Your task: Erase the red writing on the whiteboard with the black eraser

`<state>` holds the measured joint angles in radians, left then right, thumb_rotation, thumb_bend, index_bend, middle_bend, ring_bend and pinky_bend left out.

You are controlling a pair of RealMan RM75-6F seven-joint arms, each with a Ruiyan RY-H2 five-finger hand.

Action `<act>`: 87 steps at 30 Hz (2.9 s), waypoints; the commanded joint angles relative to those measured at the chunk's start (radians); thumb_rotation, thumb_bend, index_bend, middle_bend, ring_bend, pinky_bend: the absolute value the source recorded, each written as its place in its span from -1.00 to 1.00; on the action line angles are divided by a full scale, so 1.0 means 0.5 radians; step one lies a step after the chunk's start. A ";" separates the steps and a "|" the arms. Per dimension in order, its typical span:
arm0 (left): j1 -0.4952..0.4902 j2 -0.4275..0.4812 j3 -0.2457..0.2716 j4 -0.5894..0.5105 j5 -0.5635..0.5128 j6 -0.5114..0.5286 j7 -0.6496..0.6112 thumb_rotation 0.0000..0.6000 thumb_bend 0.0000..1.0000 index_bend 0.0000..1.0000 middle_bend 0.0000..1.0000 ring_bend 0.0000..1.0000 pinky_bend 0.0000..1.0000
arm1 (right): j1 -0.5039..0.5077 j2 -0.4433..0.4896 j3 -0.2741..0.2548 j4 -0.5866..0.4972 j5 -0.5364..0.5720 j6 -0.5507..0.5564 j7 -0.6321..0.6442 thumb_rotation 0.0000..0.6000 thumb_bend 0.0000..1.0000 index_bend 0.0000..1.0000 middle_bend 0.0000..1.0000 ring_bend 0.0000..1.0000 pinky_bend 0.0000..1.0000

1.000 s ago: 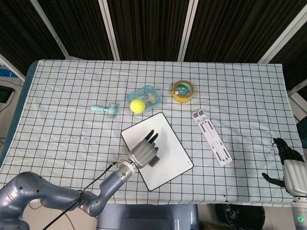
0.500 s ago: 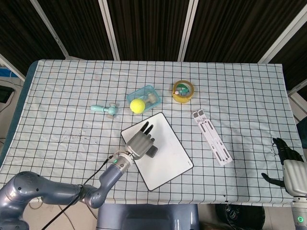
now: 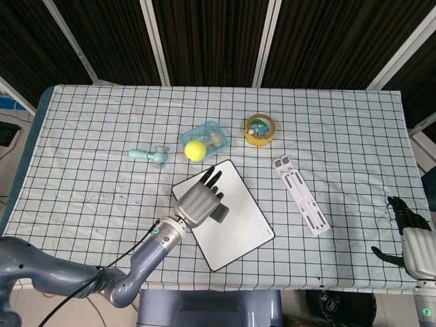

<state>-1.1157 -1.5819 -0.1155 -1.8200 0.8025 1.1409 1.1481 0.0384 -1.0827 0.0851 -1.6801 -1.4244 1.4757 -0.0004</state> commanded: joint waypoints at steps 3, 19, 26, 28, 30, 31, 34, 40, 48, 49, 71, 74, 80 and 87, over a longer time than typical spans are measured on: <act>0.042 0.352 0.005 -0.412 -0.097 0.268 0.231 1.00 -0.33 -0.10 -0.06 -1.00 -0.99 | 0.003 0.003 0.002 -0.006 0.002 -0.004 -0.006 1.00 -0.86 -0.88 -0.81 -0.60 -0.57; 0.492 0.845 0.421 -0.194 0.205 0.187 -0.367 1.00 -0.33 -0.12 -0.08 -1.00 -0.99 | 0.009 -0.002 0.002 -0.013 0.005 -0.011 -0.030 1.00 -0.86 -0.88 -0.81 -0.60 -0.57; 0.616 0.737 0.480 0.277 0.287 -0.034 -0.719 1.00 -0.33 -0.12 -0.08 -1.00 -0.99 | 0.008 -0.005 0.001 -0.013 0.009 -0.012 -0.033 1.00 -0.86 -0.88 -0.81 -0.60 -0.57; 0.637 0.675 0.470 0.423 0.323 -0.098 -0.822 1.00 -0.33 -0.12 -0.08 -1.00 -0.99 | 0.008 -0.006 0.000 -0.011 0.009 -0.012 -0.034 1.00 -0.86 -0.88 -0.81 -0.60 -0.57; 0.652 0.623 0.456 0.529 0.365 -0.143 -0.905 1.00 -0.33 -0.12 -0.08 -1.00 -0.99 | 0.009 -0.006 0.002 -0.013 0.011 -0.013 -0.036 1.00 -0.86 -0.88 -0.81 -0.60 -0.57; 0.659 0.596 0.447 0.576 0.391 -0.160 -0.944 1.00 -0.33 -0.12 -0.08 -1.00 -0.99 | 0.009 -0.006 0.002 -0.013 0.012 -0.014 -0.037 1.00 -0.86 -0.88 -0.80 -0.60 -0.57; 0.674 0.530 0.428 0.676 0.437 -0.201 -1.008 1.00 -0.33 -0.12 -0.08 -1.00 -0.99 | 0.012 -0.005 0.004 -0.016 0.016 -0.019 -0.039 1.00 -0.86 -0.88 -0.80 -0.60 -0.57; 0.680 0.414 0.394 0.780 0.433 -0.264 -0.982 1.00 -0.33 -0.13 -0.10 -1.00 -0.99 | 0.008 -0.006 0.000 -0.011 0.014 -0.015 -0.033 1.00 -0.86 -0.88 -0.80 -0.60 -0.57; 0.690 0.306 0.334 0.839 0.445 -0.265 -0.922 1.00 -0.37 -0.19 -0.14 -1.00 -0.99 | 0.009 -0.003 0.001 -0.012 0.014 -0.016 -0.028 1.00 -0.86 -0.88 -0.80 -0.60 -0.57; 0.685 0.297 0.330 0.836 0.429 -0.277 -0.895 1.00 -0.39 -0.22 -0.17 -1.00 -0.99 | 0.008 -0.004 0.000 -0.012 0.014 -0.017 -0.028 1.00 -0.86 -0.88 -0.80 -0.60 -0.57; 0.849 0.811 0.328 0.007 0.459 0.133 -0.653 1.00 -0.72 -0.96 -0.81 -1.00 -0.99 | 0.010 0.002 0.003 -0.016 0.014 -0.018 -0.025 1.00 -0.86 -0.88 -0.80 -0.60 -0.57; 0.932 0.947 0.359 -0.147 0.572 0.249 -0.707 1.00 -0.72 -0.99 -0.82 -1.00 -0.98 | 0.013 0.001 0.004 -0.014 0.013 -0.018 -0.031 1.00 -0.86 -0.88 -0.80 -0.60 -0.57; 1.130 1.184 0.484 -0.333 0.846 0.393 -0.927 1.00 -0.72 -1.00 -0.86 -1.00 -0.95 | 0.010 -0.003 0.004 -0.009 0.004 -0.005 -0.036 1.00 -0.86 -0.88 -0.80 -0.60 -0.57; 1.349 1.288 0.595 -0.282 1.158 0.568 -1.144 1.00 -0.73 -1.00 -0.86 -1.00 -1.00 | 0.008 -0.004 0.001 -0.004 -0.003 -0.002 -0.027 1.00 -0.86 -0.88 -0.80 -0.60 -0.57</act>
<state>-0.4714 -0.9556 0.1626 -1.9679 1.3505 1.3984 0.6088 0.0426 -1.0847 0.0859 -1.6821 -1.4259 1.4748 -0.0139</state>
